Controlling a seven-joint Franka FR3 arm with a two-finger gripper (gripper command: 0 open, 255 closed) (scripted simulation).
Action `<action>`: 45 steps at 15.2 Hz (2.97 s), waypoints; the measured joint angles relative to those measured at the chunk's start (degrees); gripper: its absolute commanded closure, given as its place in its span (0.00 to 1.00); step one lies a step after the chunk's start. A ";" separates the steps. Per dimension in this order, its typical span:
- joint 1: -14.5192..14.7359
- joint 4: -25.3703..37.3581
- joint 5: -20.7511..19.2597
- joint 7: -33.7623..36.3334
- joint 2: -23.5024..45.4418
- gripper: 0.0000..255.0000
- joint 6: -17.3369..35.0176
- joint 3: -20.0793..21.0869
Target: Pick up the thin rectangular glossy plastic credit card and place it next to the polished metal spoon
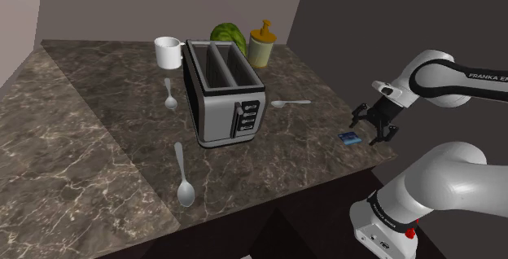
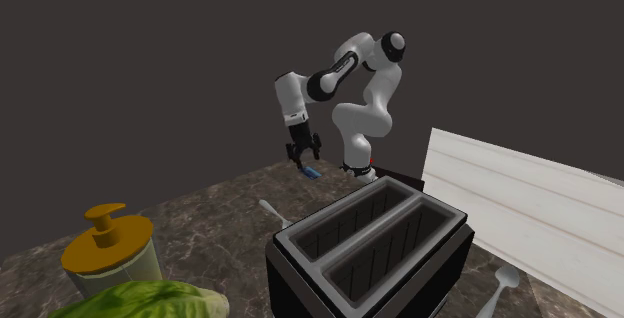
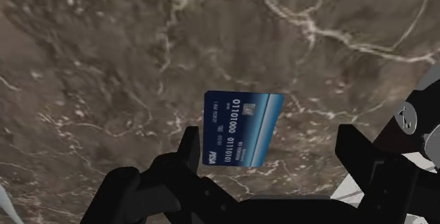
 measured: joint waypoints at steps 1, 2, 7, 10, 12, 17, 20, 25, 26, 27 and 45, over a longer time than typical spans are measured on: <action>-0.07 -0.24 -2.05 -0.17 0.31 0.00 1.40 -0.68; -0.28 -1.51 -2.38 0.28 0.83 0.00 3.80 -1.74; -0.30 -3.14 -0.96 0.79 1.11 0.00 6.31 -2.70; -0.30 -3.17 -0.99 0.91 1.12 0.00 6.43 -2.70; -0.29 -3.19 -0.89 0.29 1.09 1.00 6.43 -2.65; -0.22 -3.03 -0.05 -0.27 0.95 1.00 5.66 -2.39; -0.22 -3.03 -0.03 0.14 0.95 1.00 5.67 -2.39; -0.07 -2.99 2.54 0.49 0.47 1.00 4.92 -1.55; 0.07 -2.78 5.68 1.03 -0.03 1.00 3.81 -0.66; 0.11 -2.70 7.70 0.98 -0.24 1.00 3.12 -0.17; 2.54 2.51 25.09 8.78 -5.46 1.00 -1.87 12.13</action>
